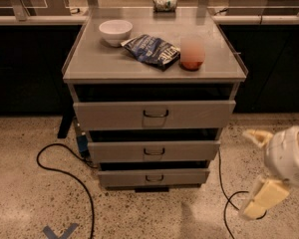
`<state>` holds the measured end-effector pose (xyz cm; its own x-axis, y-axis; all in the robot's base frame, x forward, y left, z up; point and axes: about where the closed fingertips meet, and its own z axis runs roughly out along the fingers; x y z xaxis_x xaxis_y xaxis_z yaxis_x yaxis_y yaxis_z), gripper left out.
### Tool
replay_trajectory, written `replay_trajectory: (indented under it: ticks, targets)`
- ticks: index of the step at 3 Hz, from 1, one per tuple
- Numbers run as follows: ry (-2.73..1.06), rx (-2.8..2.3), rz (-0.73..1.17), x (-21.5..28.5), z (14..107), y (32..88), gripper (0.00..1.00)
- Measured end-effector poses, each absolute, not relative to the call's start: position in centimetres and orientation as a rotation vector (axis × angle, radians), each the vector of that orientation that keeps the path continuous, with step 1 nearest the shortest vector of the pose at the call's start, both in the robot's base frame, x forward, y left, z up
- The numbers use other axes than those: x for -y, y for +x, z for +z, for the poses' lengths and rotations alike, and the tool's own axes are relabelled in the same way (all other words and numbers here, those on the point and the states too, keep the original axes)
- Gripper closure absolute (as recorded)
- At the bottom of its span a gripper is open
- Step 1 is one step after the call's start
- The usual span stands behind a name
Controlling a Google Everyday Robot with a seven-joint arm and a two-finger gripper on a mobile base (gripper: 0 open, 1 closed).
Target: Open top drawer
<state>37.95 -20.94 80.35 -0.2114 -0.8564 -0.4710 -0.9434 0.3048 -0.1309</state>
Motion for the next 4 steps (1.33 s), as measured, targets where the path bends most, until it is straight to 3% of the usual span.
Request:
replay_trajectory:
  ticks: [1,4]
  targets:
    - [-1.531,-2.146,0.398,18.4,71.1,37.3,0.00]
    - [-1.456,-2.117,0.346,18.4,68.7,40.7,0.00]
